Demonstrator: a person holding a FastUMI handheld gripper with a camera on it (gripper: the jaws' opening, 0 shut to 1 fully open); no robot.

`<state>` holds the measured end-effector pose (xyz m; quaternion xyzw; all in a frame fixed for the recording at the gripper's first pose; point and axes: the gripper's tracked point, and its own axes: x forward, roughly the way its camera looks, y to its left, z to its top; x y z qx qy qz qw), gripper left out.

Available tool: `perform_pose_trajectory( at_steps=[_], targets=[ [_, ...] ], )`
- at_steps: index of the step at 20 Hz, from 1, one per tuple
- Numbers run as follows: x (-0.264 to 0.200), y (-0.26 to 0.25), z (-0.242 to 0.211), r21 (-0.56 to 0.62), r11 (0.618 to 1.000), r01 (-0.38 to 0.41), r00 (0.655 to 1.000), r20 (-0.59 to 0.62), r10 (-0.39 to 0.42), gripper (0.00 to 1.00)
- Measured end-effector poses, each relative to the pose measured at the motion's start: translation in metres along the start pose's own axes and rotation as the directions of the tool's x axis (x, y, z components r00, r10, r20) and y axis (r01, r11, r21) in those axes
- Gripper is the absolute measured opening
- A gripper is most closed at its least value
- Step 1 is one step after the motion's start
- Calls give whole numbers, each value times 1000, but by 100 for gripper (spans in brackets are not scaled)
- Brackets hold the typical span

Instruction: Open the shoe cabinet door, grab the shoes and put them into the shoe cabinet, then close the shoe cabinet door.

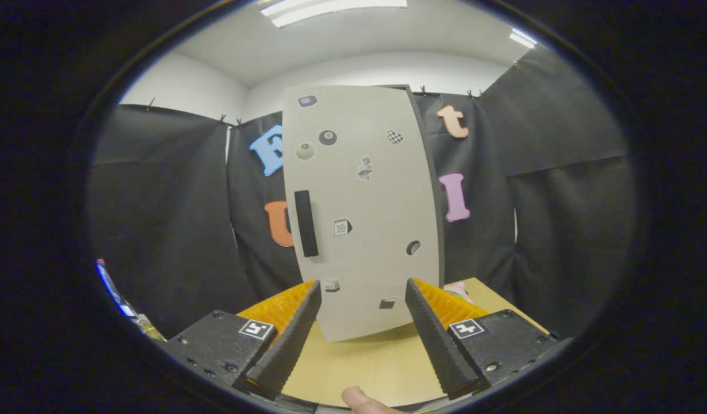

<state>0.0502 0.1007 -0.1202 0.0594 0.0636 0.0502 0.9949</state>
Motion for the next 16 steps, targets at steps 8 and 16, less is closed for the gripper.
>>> perform_pose_trajectory(
  at_steps=[8, 16],
  targets=[
    [-46, -6, -6, -79, 997, 22, 997, 73, -16, 96],
    [-68, -15, -11, -76, 996, 42, 994, 99, -35, 96]
  ],
)
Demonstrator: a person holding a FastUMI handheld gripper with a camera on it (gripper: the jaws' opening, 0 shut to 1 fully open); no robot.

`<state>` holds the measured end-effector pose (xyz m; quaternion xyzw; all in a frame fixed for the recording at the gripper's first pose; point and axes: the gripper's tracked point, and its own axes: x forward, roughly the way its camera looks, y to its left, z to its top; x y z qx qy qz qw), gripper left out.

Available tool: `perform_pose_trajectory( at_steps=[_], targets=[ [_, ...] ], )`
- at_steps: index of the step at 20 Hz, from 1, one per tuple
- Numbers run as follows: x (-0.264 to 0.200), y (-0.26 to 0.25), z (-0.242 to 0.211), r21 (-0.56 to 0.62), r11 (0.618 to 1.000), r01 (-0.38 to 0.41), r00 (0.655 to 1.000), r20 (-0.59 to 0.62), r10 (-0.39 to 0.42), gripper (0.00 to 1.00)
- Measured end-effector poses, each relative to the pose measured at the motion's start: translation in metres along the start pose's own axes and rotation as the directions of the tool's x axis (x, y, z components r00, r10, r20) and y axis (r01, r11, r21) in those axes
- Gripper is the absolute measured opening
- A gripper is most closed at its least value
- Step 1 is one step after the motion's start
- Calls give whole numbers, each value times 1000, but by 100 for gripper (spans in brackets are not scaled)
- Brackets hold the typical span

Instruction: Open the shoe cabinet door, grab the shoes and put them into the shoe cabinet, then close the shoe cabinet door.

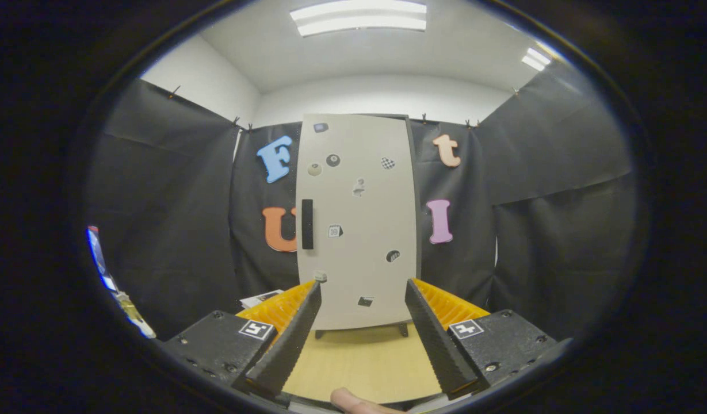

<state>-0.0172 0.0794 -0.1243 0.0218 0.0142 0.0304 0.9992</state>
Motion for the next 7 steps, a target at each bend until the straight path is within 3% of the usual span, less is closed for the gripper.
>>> perform_pose_trajectory(
  at_steps=[7],
  targets=[
    [3, -11, -3, 1, 1000, 20, 1000, -8, -20, 96]
  ],
)
